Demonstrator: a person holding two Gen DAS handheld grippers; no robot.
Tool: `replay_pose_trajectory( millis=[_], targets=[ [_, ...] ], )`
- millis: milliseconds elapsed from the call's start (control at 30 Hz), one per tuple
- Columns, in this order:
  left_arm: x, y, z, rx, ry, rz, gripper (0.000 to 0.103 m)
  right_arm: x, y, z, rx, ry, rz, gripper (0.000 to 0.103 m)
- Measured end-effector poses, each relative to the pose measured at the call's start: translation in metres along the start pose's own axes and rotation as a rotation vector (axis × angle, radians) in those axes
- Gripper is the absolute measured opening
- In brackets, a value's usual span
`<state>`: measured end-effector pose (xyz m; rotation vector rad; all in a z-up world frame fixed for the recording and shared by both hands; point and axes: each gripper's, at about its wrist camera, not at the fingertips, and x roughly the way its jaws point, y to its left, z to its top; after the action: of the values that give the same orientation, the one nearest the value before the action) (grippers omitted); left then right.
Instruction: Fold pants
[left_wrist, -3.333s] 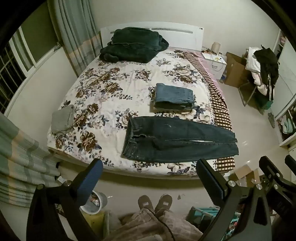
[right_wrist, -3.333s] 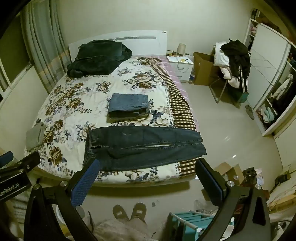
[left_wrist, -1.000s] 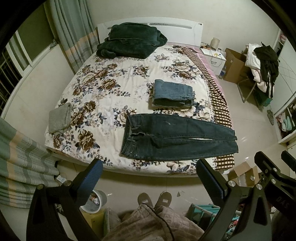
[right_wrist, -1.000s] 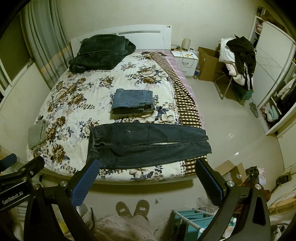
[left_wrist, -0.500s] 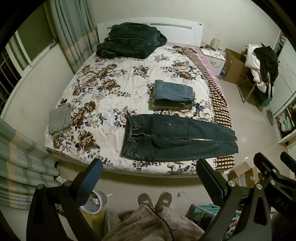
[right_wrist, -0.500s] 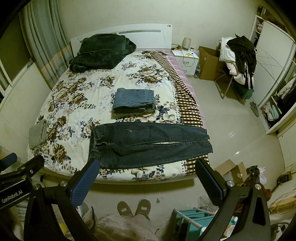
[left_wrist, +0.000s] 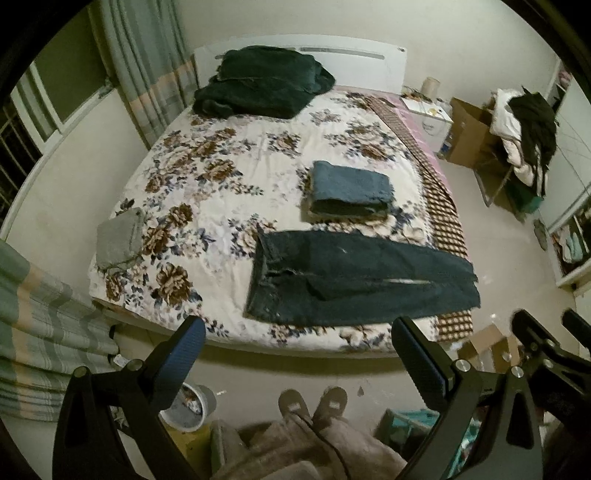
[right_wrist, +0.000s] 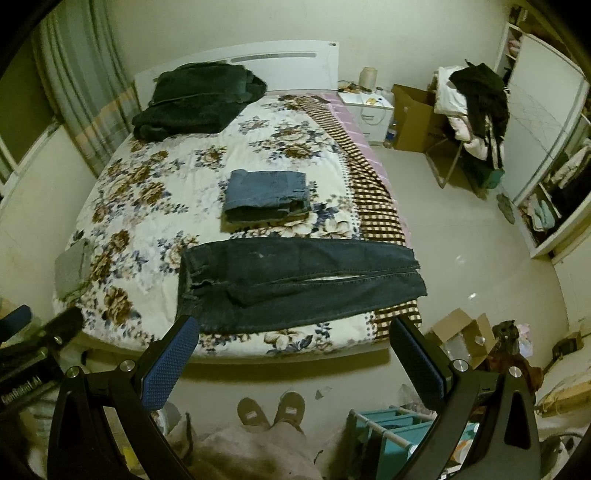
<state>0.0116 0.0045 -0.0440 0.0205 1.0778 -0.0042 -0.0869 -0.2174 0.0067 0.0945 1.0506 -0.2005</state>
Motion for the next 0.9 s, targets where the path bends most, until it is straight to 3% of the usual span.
replay_pose_trajectory(
  millis=[200, 467, 600, 733, 900],
  targets=[
    [0.057, 0.029, 0.043, -0.07, -0.031, 0.073, 0.103, 0.052, -0.006, 0.003, 0.118, 0.017, -0.095, 0.103],
    [0.186, 0.045, 0.1, -0.221, 0.131, 0.142, 0.103, 0.175, -0.052, 0.014, 0.311, 0.166, -0.118, 0.103],
    [0.269, 0.041, 0.125, -0.31, 0.246, 0.176, 0.103, 0.264, -0.098, 0.032, 0.423, 0.264, -0.116, 0.103],
    [0.359, 0.036, 0.143, -0.433, 0.353, 0.203, 0.103, 0.382, -0.141, 0.083, 0.513, 0.347, -0.098, 0.103],
    [0.476, 0.025, 0.154, -0.568, 0.468, 0.209, 0.103, 0.516, -0.194, 0.111, 0.616, 0.384, -0.137, 0.103]
  ],
)
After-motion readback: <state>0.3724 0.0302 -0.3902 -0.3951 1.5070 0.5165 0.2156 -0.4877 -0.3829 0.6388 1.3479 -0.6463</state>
